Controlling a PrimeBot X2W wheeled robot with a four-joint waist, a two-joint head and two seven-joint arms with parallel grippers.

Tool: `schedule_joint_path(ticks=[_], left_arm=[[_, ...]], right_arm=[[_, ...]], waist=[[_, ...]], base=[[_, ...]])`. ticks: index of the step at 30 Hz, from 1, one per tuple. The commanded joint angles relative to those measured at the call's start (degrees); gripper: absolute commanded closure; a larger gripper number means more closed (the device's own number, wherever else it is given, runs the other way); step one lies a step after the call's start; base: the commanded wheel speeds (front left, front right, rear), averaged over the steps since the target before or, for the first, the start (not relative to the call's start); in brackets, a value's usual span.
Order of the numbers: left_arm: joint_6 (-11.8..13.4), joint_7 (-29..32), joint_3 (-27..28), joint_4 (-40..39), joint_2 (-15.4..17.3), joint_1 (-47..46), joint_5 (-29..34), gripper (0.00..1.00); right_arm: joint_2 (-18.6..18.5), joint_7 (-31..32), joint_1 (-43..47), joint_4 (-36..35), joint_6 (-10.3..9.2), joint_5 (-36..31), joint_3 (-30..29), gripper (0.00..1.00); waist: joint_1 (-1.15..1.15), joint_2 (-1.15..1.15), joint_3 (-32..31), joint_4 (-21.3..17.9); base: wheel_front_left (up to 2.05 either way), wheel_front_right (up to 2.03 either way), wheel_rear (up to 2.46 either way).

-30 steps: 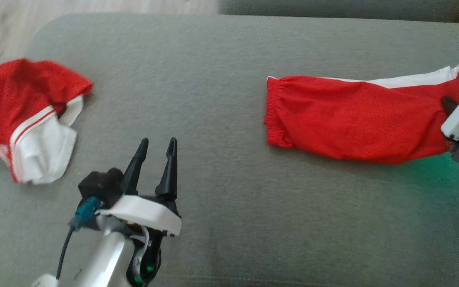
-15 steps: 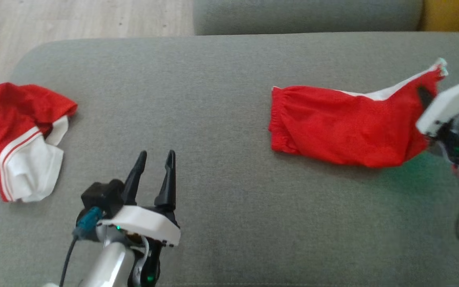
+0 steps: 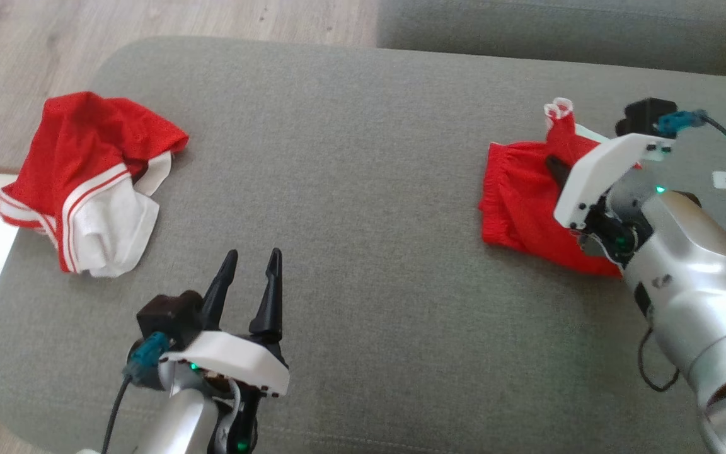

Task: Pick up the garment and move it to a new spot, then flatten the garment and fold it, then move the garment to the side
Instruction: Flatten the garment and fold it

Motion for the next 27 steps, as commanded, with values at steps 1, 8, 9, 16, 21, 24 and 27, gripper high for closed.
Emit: schedule_joint_path(ticks=[1,8,9,16,21,24,27], left_arm=[[-0.4,-0.7,2.4,-1.3,-0.1,-2.5,0.5,0.00],[-0.6,-0.7,2.7,-0.5,-0.5,-3.0,0.8,0.00],[-0.6,-0.7,2.8,-0.4,-0.6,-3.1,0.8,0.00],[-0.6,-0.7,4.0,0.0,-0.6,-2.8,1.1,0.00],[-0.6,-0.7,4.8,-0.3,-0.7,-2.1,1.3,0.00],[-0.8,-0.7,5.0,-0.4,-0.8,-1.9,1.4,0.00],[-0.9,-0.7,5.0,-0.5,-1.0,-1.8,1.6,0.00]], right_arm=[[1.5,-0.8,-2.9,-0.7,-0.04,-0.5,0.7,1.00],[4.7,-2.3,-3.7,1.7,-0.04,-0.1,0.5,0.07],[5.3,-2.7,-3.7,1.7,-0.04,0.2,0.3,0.00],[5.9,-8.6,-2.6,-8.9,-0.04,6.6,-2.2,0.00],[-1.5,-14.9,-0.5,-16.3,-0.04,8.1,-3.7,0.00],[-6.1,-17.5,1.3,-15.6,-0.04,7.2,-4.8,0.00],[-8.9,-18.8,3.4,-13.2,-0.04,6.1,-5.5,0.00]], waist=[[0.00,0.00,0.5,0.6],[0.00,0.00,1.1,0.4],[0.00,0.00,1.1,0.2],[0.00,0.00,0.2,-3.0],[0.00,0.00,-0.6,-5.4],[0.00,0.00,-0.8,-6.2],[0.00,0.00,-0.9,-6.6]], base=[[0.00,0.00,0.00],[0.00,0.00,0.00],[0.00,0.00,0.00],[0.00,0.00,0.00],[0.00,0.00,0.00],[0.00,0.00,0.00],[0.00,0.00,0.00]])
